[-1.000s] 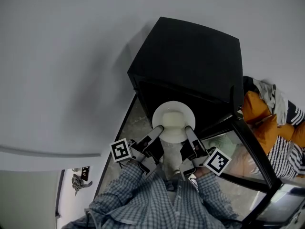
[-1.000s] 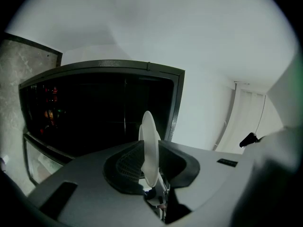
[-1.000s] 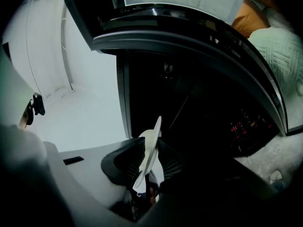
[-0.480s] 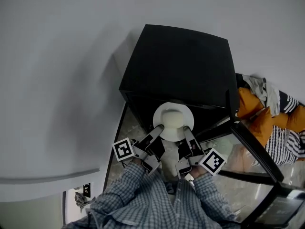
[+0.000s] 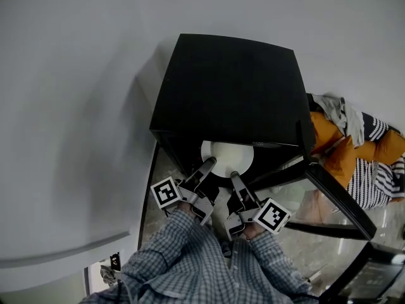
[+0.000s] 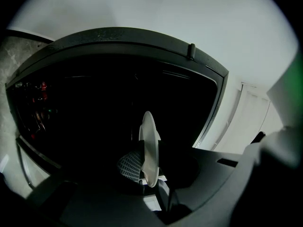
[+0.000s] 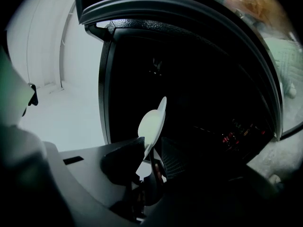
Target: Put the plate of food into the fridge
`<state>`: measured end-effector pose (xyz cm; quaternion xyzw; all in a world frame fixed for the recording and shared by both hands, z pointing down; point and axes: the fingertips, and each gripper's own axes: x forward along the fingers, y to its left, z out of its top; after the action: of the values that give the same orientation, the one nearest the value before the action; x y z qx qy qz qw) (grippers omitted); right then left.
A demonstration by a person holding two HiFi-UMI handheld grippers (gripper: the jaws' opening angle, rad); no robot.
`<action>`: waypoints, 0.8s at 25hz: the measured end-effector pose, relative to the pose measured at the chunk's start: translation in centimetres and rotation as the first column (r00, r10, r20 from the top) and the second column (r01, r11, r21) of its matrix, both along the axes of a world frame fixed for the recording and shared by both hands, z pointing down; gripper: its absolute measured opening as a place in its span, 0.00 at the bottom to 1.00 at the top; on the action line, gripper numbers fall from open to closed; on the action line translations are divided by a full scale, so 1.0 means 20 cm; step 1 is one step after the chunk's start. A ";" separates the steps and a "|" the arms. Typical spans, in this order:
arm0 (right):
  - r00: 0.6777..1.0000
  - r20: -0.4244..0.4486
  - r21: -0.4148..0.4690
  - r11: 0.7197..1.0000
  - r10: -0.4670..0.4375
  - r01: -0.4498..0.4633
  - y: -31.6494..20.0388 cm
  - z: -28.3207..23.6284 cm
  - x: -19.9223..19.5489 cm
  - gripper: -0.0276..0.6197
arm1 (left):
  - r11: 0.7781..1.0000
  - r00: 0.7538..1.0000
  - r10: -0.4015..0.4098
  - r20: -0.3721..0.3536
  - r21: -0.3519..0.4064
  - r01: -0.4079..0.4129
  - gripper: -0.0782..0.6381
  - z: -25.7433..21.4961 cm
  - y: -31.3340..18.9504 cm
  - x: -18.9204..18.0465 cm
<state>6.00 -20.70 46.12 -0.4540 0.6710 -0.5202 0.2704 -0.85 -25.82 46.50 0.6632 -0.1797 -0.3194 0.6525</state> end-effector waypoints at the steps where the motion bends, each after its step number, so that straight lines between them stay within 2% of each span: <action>1: 1.000 0.000 -0.005 1.000 -0.004 0.004 0.00 0.01 -0.01 0.19 | 1.000 1.000 -0.001 -0.002 0.002 0.001 0.21 0.01 -0.02 0.00; 8: 1.000 0.009 -0.019 1.000 -0.022 0.022 -0.05 0.05 -0.06 0.19 | 0.999 1.000 -0.021 -0.015 -0.024 0.021 0.21 0.06 -0.10 0.03; 13: 1.000 0.002 -0.040 0.999 0.001 -0.001 -0.07 0.07 -0.06 0.19 | 0.999 1.000 -0.017 0.001 -0.032 0.017 0.21 0.08 -0.10 0.03; 18: 0.999 0.037 -0.037 0.999 0.018 -0.016 -0.09 0.08 -0.07 0.18 | 1.000 1.000 -0.008 -0.001 -0.023 0.008 0.21 0.07 -0.11 0.03; 20: 0.998 0.050 -0.047 0.998 0.040 -0.038 -0.10 0.09 -0.06 0.14 | 1.000 1.000 -0.002 -0.007 -0.024 0.002 0.21 0.07 -0.11 0.03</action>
<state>4.82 -22.63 47.90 -0.4598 0.6428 -0.5415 0.2868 -0.17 -28.01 47.95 0.6542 -0.1819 -0.3203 0.6606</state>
